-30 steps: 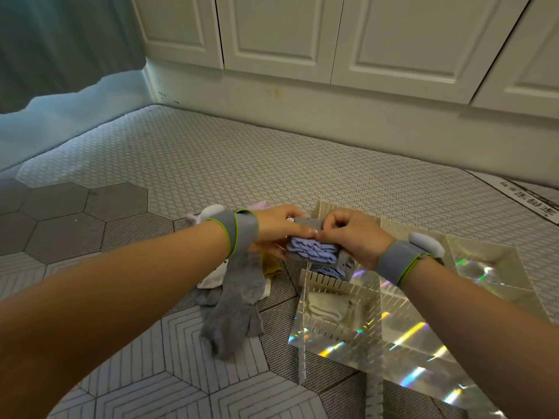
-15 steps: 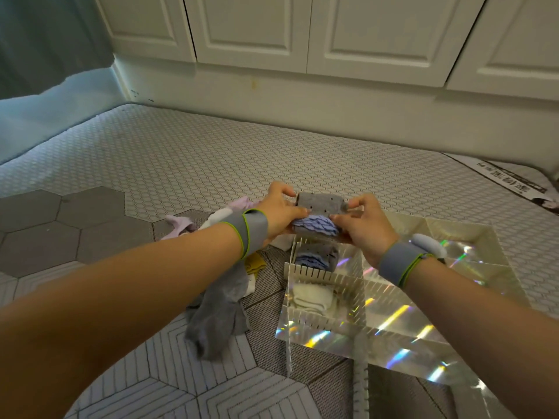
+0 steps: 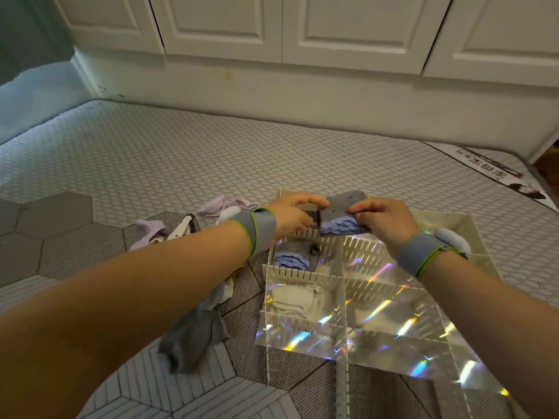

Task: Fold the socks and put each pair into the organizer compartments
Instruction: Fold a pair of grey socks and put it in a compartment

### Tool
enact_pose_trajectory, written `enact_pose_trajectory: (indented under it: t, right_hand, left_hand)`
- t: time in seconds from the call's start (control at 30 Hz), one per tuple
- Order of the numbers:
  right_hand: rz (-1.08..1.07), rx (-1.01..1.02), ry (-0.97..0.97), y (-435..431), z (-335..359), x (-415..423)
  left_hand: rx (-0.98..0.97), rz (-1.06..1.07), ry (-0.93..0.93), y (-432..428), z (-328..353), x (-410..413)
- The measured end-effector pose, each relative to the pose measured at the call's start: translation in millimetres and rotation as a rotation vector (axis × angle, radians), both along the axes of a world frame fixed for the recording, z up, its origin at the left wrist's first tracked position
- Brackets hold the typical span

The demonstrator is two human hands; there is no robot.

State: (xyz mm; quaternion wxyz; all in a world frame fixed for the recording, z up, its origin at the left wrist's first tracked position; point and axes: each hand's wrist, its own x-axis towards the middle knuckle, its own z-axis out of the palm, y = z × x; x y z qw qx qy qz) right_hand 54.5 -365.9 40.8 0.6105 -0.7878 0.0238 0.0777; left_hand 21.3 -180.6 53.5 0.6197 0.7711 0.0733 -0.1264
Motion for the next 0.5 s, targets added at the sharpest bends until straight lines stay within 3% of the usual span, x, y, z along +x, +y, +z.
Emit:
enact_pose_trajectory:
  t: [0.2, 0.5]
  right_hand:
    - [-0.234, -0.043, 0.076, -49, -32, 44]
    - [-0.168, -0.402, 0.167, -45, -73, 82]
  left_hand:
    - [0.011, 0.078, 0.043, 22, -6, 13]
    - [-0.024, 0.147, 0.113, 56, -32, 17]
